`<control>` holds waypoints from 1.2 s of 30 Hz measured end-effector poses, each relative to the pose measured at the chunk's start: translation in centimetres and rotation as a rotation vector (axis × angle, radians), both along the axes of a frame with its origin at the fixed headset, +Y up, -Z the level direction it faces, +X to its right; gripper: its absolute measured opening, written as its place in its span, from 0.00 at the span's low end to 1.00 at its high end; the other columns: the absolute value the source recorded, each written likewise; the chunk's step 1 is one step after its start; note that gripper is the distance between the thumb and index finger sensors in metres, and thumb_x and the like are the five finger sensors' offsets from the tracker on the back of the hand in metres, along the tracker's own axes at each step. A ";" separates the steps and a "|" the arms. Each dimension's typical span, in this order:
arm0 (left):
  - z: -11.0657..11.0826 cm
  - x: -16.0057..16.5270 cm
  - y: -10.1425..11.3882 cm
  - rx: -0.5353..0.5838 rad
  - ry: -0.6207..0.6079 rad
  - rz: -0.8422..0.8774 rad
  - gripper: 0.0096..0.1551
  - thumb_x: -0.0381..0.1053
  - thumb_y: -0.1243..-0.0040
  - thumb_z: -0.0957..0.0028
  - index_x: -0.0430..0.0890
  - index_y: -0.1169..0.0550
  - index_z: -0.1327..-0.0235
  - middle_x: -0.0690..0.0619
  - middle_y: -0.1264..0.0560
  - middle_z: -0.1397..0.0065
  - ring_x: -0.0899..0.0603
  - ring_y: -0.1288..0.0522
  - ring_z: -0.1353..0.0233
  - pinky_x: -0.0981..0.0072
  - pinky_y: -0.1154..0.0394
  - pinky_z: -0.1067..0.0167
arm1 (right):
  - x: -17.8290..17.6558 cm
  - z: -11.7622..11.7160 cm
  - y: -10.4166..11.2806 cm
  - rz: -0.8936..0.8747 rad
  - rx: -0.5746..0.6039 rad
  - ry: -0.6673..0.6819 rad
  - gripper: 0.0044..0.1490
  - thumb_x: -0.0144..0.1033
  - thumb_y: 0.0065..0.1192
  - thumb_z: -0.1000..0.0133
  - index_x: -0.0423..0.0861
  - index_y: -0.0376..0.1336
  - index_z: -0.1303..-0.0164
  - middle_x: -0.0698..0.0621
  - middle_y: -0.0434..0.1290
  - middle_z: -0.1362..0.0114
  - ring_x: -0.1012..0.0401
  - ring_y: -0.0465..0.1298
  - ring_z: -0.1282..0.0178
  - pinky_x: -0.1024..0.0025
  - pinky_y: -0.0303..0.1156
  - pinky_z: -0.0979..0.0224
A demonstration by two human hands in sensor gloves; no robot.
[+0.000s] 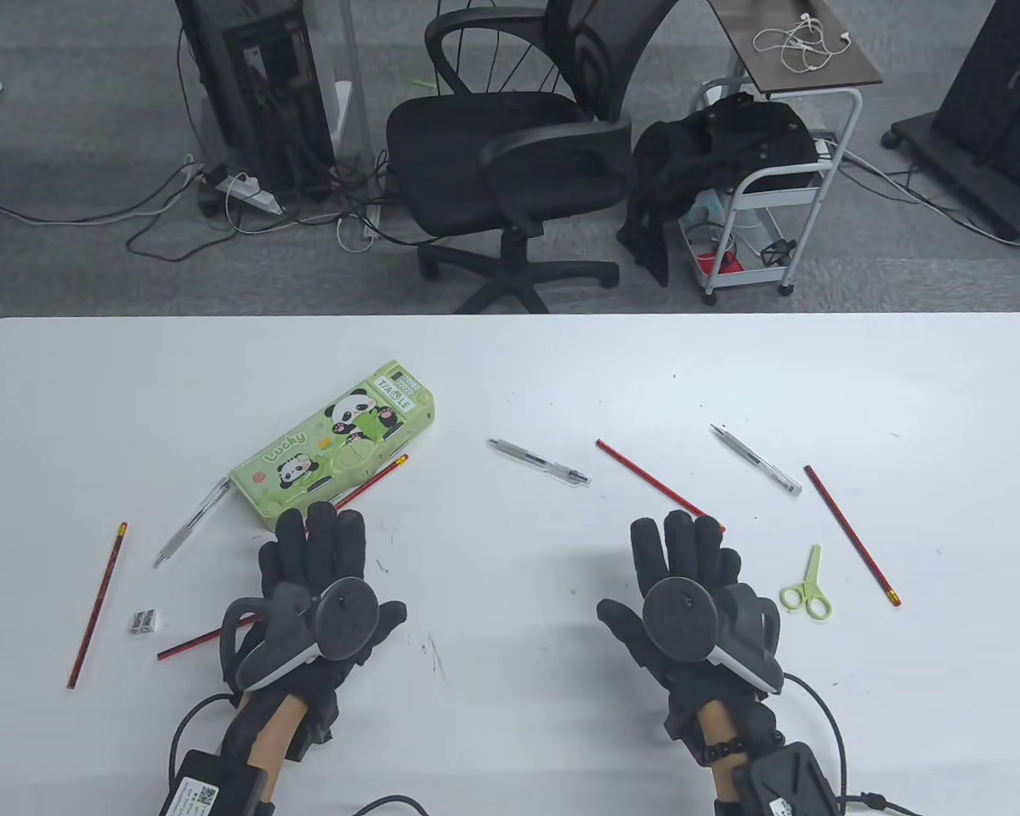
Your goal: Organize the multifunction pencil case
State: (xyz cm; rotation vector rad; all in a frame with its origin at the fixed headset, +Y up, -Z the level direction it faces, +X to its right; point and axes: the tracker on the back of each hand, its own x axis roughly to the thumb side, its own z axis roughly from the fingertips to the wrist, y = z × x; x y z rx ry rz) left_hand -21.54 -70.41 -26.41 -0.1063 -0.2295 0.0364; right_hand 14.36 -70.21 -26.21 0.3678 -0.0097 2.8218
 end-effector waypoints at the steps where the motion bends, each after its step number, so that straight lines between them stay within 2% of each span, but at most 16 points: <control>1: 0.0 0.0 0.0 0.000 0.001 0.002 0.64 0.68 0.50 0.45 0.37 0.68 0.20 0.27 0.68 0.15 0.15 0.66 0.20 0.18 0.57 0.31 | 0.0 0.0 0.0 0.003 0.003 0.001 0.60 0.57 0.53 0.41 0.34 0.34 0.15 0.22 0.31 0.19 0.24 0.33 0.23 0.23 0.40 0.28; 8: -0.5 -0.7 0.4 -0.005 0.028 0.045 0.63 0.68 0.50 0.45 0.36 0.67 0.20 0.27 0.67 0.14 0.15 0.64 0.19 0.18 0.56 0.30 | 0.2 0.0 -0.2 -0.001 -0.007 -0.004 0.60 0.57 0.53 0.41 0.33 0.34 0.15 0.22 0.31 0.20 0.24 0.33 0.24 0.23 0.40 0.28; 13: -2.5 -2.1 1.3 -0.028 0.086 0.095 0.63 0.68 0.48 0.45 0.37 0.65 0.18 0.28 0.66 0.13 0.16 0.62 0.18 0.19 0.55 0.28 | 0.6 0.0 -0.1 -0.022 -0.005 -0.011 0.60 0.56 0.53 0.41 0.33 0.34 0.15 0.21 0.31 0.20 0.24 0.34 0.24 0.23 0.40 0.28; 17: -6.1 -3.9 2.6 -0.072 0.145 0.078 0.65 0.68 0.44 0.47 0.38 0.63 0.18 0.30 0.63 0.12 0.17 0.61 0.16 0.20 0.54 0.27 | 0.7 0.0 -0.1 -0.024 -0.009 -0.009 0.60 0.56 0.53 0.41 0.33 0.34 0.15 0.21 0.32 0.20 0.24 0.34 0.23 0.23 0.40 0.28; 18: -7.7 -4.8 3.2 -0.092 0.177 0.074 0.66 0.68 0.43 0.48 0.38 0.63 0.18 0.31 0.63 0.12 0.18 0.60 0.16 0.21 0.54 0.27 | 0.8 -0.1 -0.1 -0.030 -0.009 -0.012 0.60 0.56 0.53 0.41 0.33 0.34 0.15 0.21 0.31 0.20 0.24 0.34 0.23 0.23 0.40 0.28; 23: -13.0 -7.1 3.9 -0.234 0.277 0.085 0.71 0.69 0.38 0.54 0.39 0.63 0.18 0.33 0.63 0.11 0.19 0.62 0.15 0.22 0.56 0.25 | 0.7 -0.2 -0.1 -0.039 -0.012 -0.013 0.60 0.56 0.53 0.41 0.33 0.34 0.15 0.21 0.32 0.20 0.24 0.34 0.23 0.23 0.40 0.28; 26: -15.7 -8.0 3.1 -0.336 0.306 0.043 0.74 0.70 0.37 0.57 0.38 0.64 0.18 0.33 0.63 0.11 0.19 0.62 0.15 0.22 0.56 0.25 | 0.7 -0.3 -0.1 -0.042 -0.017 -0.012 0.60 0.56 0.53 0.41 0.33 0.34 0.15 0.21 0.32 0.20 0.24 0.34 0.24 0.23 0.40 0.28; 29: -17.2 -8.4 1.7 -0.412 0.333 0.036 0.76 0.70 0.34 0.59 0.37 0.64 0.19 0.32 0.62 0.11 0.20 0.62 0.14 0.23 0.57 0.25 | 0.7 -0.3 -0.1 -0.041 -0.022 -0.012 0.60 0.56 0.53 0.41 0.33 0.35 0.15 0.21 0.31 0.20 0.24 0.34 0.24 0.23 0.40 0.28; 36: -19.2 -8.7 -0.5 -0.484 0.350 -0.024 0.80 0.69 0.32 0.63 0.35 0.65 0.20 0.31 0.62 0.11 0.21 0.62 0.14 0.25 0.56 0.24 | 0.4 -0.4 -0.1 -0.030 -0.032 0.000 0.60 0.56 0.53 0.41 0.33 0.35 0.15 0.21 0.31 0.20 0.24 0.34 0.24 0.23 0.40 0.28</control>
